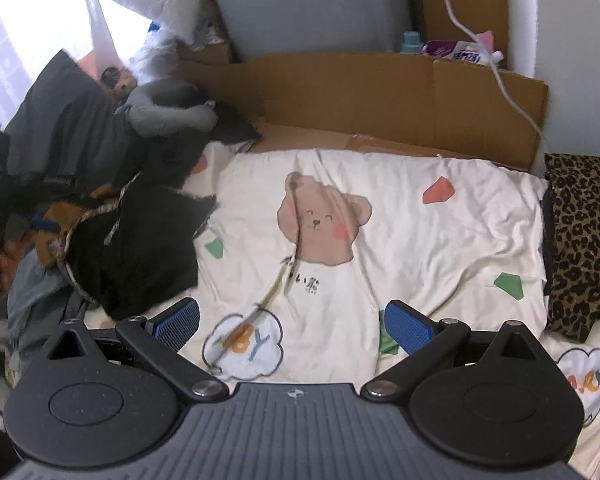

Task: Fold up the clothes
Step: 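Move the left tool toward the black garment with floral lining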

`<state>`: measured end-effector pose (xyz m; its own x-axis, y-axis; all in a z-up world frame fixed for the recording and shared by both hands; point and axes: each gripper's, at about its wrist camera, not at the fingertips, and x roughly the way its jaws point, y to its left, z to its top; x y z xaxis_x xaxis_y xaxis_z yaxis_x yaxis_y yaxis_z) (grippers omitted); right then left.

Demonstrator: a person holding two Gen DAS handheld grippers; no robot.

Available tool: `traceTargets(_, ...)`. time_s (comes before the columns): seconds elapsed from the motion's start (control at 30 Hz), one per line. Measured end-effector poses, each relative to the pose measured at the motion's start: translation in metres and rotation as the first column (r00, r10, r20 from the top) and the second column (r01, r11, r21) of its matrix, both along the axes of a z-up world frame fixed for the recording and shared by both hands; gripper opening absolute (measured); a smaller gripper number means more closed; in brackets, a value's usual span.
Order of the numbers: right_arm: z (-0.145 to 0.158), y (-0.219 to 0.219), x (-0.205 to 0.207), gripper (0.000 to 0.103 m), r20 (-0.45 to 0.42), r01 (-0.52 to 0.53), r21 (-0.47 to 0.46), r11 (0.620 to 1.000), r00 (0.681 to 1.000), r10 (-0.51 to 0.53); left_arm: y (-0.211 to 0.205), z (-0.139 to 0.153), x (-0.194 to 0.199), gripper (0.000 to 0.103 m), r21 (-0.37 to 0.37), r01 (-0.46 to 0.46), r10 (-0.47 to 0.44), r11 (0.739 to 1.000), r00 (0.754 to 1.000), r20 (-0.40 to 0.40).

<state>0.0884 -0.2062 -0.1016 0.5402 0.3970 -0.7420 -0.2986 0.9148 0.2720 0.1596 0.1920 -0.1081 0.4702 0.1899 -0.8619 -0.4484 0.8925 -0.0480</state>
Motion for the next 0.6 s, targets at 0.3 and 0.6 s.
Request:
traceTargets(0.3, -0.047, -0.007, 0.007, 0.101, -0.003, -0.064, -0.023, 0.998, 0.998, 0.064, 0.038, -0.049, 0.021, 0.08, 0.076, 0.001, 0.0, 0.997, 1.0, -0.012)
traceTargets(0.6, -0.086, -0.001, 0.01, 0.098, -0.082, -0.074, 0.027, 0.997, 0.994, 0.076, 0.066, -0.094, 0.042, 0.077, 0.065, 0.129, -0.125, 0.99, 0.991, -0.051)
